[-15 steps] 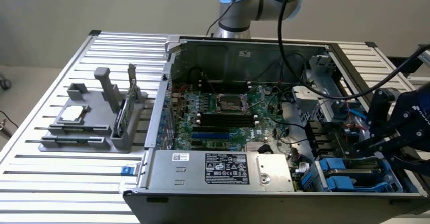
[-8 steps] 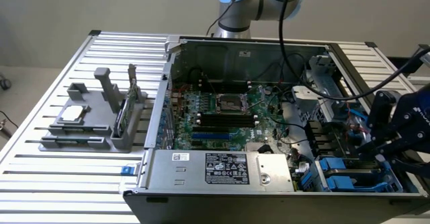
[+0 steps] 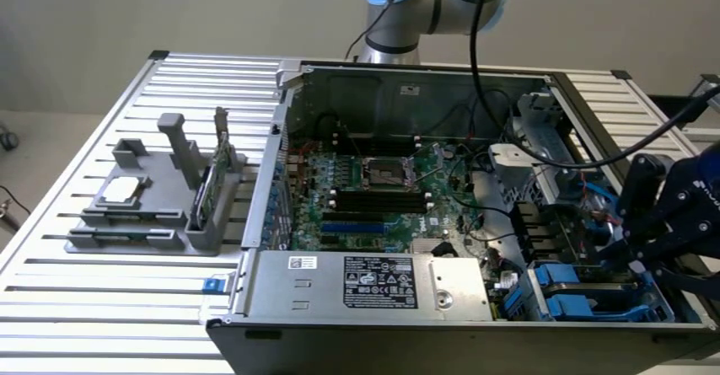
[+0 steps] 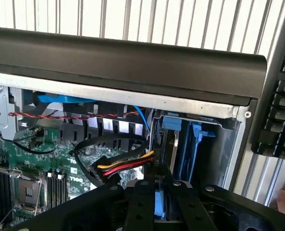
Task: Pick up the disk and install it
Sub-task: 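Insert the first disk wire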
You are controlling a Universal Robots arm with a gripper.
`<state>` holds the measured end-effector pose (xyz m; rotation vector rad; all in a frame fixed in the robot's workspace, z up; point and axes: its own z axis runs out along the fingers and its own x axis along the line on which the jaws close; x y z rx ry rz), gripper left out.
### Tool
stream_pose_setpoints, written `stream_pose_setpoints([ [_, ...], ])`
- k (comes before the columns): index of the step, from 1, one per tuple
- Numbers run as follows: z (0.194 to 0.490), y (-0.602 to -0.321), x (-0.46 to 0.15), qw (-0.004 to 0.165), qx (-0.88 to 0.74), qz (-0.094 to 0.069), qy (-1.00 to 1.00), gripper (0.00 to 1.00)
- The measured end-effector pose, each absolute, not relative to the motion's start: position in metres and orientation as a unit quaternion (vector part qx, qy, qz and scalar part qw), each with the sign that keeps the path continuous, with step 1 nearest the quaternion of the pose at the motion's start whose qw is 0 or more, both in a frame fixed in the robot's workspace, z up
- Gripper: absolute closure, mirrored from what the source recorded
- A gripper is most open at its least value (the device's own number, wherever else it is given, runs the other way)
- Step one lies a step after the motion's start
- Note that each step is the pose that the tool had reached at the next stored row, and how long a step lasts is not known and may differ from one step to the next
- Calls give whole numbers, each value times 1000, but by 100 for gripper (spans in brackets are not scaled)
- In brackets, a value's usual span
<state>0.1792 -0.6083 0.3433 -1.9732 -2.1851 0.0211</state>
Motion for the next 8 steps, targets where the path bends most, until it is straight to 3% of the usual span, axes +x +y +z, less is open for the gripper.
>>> stream_pose_setpoints([
  [8, 343, -604, 180, 88, -675, 20, -732, 83],
])
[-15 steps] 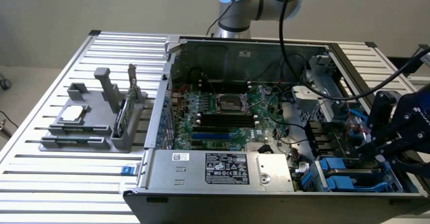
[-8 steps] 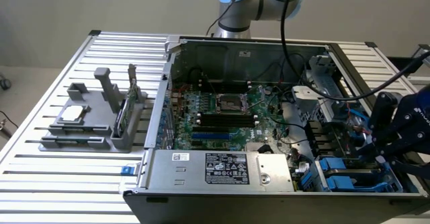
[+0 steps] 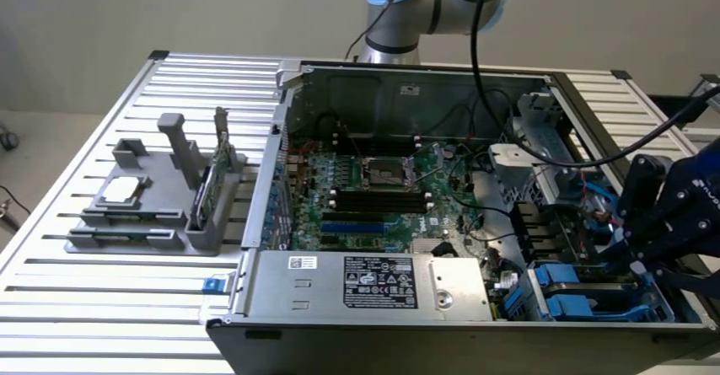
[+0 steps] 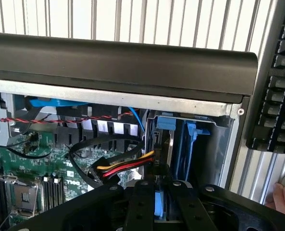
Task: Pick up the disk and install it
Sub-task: 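Insert the first disk wire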
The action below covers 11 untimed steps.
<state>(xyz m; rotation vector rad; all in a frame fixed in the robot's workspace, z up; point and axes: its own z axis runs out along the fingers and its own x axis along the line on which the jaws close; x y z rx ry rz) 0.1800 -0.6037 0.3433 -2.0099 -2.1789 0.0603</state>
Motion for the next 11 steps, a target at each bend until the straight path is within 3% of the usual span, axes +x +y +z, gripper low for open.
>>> stream_pose_setpoints([
  [11, 343, -594, 184, 77, -682, 36, -726, 83],
])
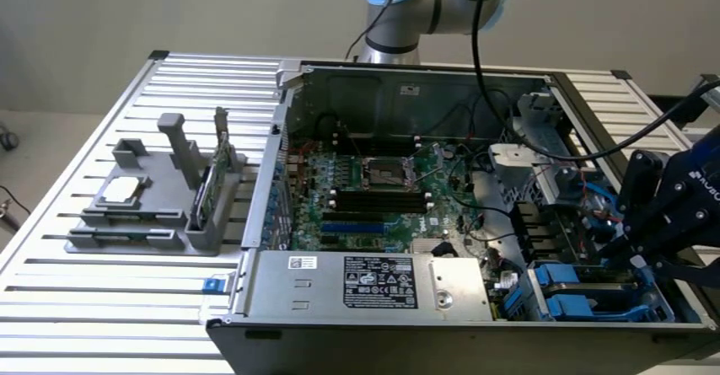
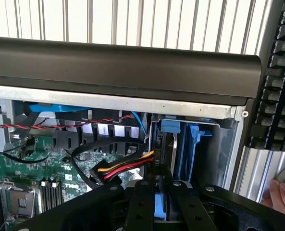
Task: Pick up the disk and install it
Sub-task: 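Insert the first disk wire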
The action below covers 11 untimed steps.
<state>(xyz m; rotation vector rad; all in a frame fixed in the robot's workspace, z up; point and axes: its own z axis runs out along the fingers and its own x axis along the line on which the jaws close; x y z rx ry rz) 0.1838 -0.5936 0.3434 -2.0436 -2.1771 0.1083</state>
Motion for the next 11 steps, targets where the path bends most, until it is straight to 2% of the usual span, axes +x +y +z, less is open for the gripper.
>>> stream_pose_setpoints([
  [11, 342, -592, 184, 72, -691, 42, -718, 83],
])
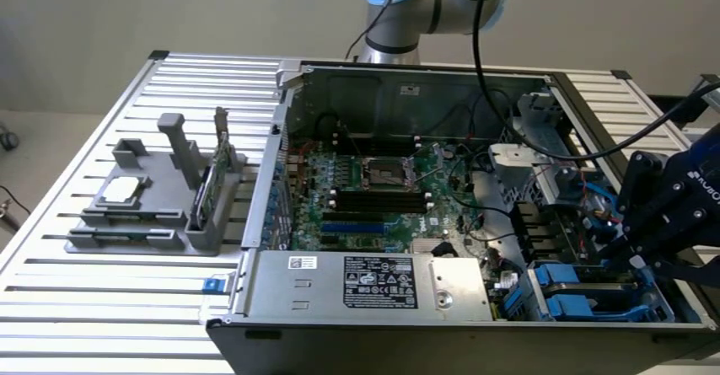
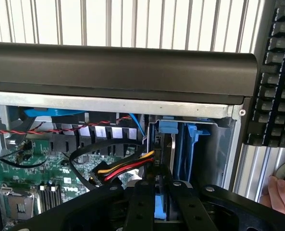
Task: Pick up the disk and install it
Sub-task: 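Insert the first disk wire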
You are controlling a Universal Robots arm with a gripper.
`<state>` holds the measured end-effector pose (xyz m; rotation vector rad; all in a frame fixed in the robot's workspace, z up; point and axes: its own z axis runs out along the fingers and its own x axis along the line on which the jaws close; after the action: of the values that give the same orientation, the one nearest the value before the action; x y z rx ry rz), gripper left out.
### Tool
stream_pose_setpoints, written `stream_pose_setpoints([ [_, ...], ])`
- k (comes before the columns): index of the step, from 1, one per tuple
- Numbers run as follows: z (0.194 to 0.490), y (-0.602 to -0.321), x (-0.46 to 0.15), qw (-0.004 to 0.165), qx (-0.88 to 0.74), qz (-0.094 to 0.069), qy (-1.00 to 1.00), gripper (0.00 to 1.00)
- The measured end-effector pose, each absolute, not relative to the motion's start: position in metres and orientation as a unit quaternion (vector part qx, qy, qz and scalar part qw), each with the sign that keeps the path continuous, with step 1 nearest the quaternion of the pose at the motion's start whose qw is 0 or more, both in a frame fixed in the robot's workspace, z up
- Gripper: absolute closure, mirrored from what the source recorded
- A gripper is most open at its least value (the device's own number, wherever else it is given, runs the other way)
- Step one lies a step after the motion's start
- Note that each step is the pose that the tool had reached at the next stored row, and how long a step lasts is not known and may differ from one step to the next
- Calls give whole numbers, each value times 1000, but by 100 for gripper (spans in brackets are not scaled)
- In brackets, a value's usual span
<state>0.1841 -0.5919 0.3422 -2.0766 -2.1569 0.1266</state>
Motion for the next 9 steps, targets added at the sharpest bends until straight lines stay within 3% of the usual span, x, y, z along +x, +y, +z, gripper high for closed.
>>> stream_pose_setpoints([
  [9, 340, -590, 184, 69, -692, 46, -717, 83],
])
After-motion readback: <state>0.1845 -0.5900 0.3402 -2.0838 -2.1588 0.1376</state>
